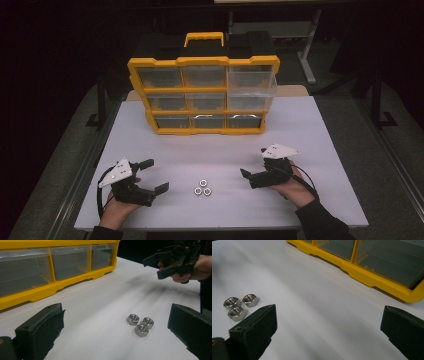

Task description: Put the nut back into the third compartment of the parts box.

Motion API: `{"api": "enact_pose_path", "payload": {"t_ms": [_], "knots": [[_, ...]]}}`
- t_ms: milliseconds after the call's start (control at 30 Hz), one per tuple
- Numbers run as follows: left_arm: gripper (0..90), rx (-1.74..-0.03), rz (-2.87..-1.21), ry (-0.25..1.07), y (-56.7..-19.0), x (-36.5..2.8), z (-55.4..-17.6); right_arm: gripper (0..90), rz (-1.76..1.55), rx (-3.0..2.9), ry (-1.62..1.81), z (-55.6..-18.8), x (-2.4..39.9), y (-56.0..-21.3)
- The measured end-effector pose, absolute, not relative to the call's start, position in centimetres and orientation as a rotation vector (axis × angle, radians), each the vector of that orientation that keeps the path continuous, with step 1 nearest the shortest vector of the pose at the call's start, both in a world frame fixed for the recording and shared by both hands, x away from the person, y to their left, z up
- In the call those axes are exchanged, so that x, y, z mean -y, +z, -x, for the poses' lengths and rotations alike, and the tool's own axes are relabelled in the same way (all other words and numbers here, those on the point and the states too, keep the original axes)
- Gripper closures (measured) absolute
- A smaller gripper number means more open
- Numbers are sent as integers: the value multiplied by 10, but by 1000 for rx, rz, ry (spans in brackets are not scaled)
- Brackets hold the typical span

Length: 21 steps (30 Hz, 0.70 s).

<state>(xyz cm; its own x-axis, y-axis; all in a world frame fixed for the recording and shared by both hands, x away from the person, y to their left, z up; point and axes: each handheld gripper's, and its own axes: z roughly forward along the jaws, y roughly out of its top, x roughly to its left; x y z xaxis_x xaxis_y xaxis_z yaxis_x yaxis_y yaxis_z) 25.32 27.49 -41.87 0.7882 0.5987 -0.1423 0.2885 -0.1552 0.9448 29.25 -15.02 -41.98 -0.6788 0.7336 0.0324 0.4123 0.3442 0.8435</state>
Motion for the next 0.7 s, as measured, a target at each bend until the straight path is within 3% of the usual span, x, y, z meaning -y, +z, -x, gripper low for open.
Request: {"api": "enact_pose_path", "payload": {"t_ms": [700], "knots": [[0,-680,-1772,319,-419,-274,-254,3,-1005,-2196,1315,-269,186,-414]]}}
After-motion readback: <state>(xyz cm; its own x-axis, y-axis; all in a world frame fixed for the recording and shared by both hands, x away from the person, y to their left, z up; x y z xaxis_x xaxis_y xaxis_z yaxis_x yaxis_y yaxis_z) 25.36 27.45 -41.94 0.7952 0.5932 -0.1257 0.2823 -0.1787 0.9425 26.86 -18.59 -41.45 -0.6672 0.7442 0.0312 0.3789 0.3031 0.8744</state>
